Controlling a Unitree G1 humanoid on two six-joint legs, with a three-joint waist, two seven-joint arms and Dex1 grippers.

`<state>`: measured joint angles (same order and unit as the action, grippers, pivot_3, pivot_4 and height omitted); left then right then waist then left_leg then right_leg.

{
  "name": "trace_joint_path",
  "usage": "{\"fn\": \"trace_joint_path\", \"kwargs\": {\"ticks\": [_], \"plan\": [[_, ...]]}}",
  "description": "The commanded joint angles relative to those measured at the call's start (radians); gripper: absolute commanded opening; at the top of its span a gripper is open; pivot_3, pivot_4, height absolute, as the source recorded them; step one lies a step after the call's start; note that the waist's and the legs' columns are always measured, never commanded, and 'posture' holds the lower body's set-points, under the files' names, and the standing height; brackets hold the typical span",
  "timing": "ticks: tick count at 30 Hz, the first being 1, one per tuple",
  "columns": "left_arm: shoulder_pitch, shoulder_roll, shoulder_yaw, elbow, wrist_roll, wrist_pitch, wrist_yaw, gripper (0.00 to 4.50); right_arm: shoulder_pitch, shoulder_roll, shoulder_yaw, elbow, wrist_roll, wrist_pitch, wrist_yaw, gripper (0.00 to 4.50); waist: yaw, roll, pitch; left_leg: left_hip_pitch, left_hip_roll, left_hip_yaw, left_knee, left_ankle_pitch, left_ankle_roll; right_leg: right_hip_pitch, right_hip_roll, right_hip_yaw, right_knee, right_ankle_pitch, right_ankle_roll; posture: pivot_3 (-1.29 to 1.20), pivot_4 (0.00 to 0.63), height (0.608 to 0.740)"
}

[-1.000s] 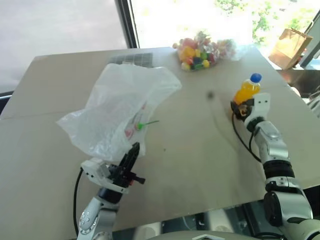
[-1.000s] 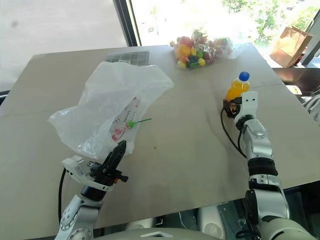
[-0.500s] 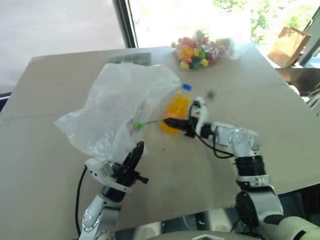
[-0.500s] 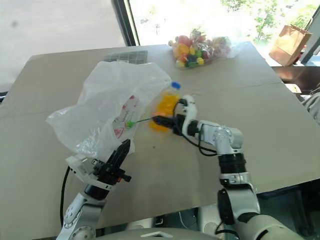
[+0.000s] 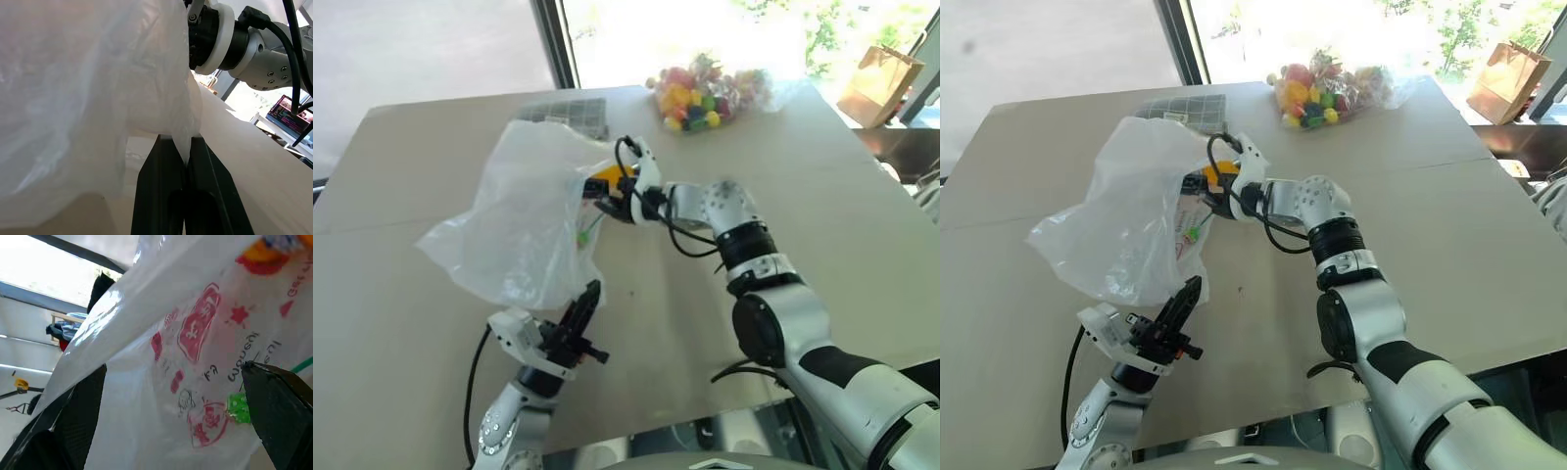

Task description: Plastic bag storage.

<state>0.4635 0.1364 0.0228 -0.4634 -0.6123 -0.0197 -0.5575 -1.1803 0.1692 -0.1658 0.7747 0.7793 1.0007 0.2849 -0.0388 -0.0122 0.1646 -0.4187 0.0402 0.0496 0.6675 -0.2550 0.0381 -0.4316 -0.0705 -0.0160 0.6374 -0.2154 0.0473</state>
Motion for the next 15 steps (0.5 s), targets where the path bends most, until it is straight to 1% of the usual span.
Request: {"fn": "trace_joint_path", "kwargs": {"ticks": [1, 4, 6, 8, 10, 12, 15], "plan": [[0.012, -0.006, -0.006, -0.028, 0.005, -0.025, -0.003, 0.00, 0.061, 0.089, 0.133, -0.118, -0.079, -0.073, 0.121, 4.46, -0.002, 0.000, 0.000, 0.000, 0.000, 0.000, 0.000, 0.000, 0.000, 0.000, 0.000, 0.000, 0.000, 0.000, 0.000, 0.00, 0.150, 0.740], [0.016, -0.004, -0.004, -0.029, 0.003, -0.026, -0.005, 0.00, 0.149, -0.041, 0.323, -0.237, -0.218, -0.179, 0.262, 4.46, -0.001, -0.001, -0.001, 0.000, 0.000, -0.001, 0.000, 0.000, 0.000, 0.000, 0.000, 0.000, 0.000, 0.000, 0.000, 0.00, 0.150, 0.740], [0.015, -0.002, -0.001, -0.028, 0.002, -0.025, -0.005, 0.00, 0.194, -0.125, 0.385, -0.304, -0.278, -0.225, 0.332, 4.46, 0.001, -0.001, -0.001, 0.000, 0.000, -0.001, 0.000, 0.000, 0.000, 0.000, 0.000, 0.000, 0.000, 0.000, 0.000, 0.00, 0.150, 0.740], [0.015, -0.001, 0.001, -0.028, 0.001, -0.023, -0.006, 0.00, 0.221, -0.203, 0.423, -0.319, -0.367, -0.325, 0.364, 4.46, 0.006, -0.001, 0.000, 0.000, -0.001, -0.001, 0.001, 0.000, 0.000, 0.000, 0.000, 0.000, 0.000, 0.000, 0.000, 0.00, 0.150, 0.740], [0.015, 0.001, 0.001, -0.026, 0.001, -0.023, -0.007, 0.00, 0.222, -0.266, 0.454, -0.268, -0.479, -0.471, 0.347, 4.46, 0.005, -0.001, 0.000, 0.000, -0.001, 0.000, 0.003, 0.000, 0.000, 0.001, -0.001, 0.000, 0.000, 0.000, 0.000, 0.00, 0.150, 0.740], [0.016, 0.000, 0.000, -0.026, 0.001, -0.023, -0.009, 0.00, 0.208, -0.293, 0.458, -0.191, -0.560, -0.589, 0.318, 4.46, 0.001, -0.001, 0.000, 0.001, -0.001, 0.001, 0.003, 0.000, 0.000, 0.001, -0.001, 0.001, 0.000, 0.000, 0.000, 0.00, 0.150, 0.740], [0.012, 0.001, -0.004, -0.022, 0.004, -0.021, -0.010, 0.00, 0.154, -0.268, 0.396, -0.028, -0.596, -0.717, 0.266, 4.46, -0.008, -0.001, 0.000, 0.003, 0.000, 0.002, 0.002, 0.000, 0.000, 0.000, 0.001, 0.003, 0.003, 0.000, 0.000, 0.00, 0.150, 0.740]]}}
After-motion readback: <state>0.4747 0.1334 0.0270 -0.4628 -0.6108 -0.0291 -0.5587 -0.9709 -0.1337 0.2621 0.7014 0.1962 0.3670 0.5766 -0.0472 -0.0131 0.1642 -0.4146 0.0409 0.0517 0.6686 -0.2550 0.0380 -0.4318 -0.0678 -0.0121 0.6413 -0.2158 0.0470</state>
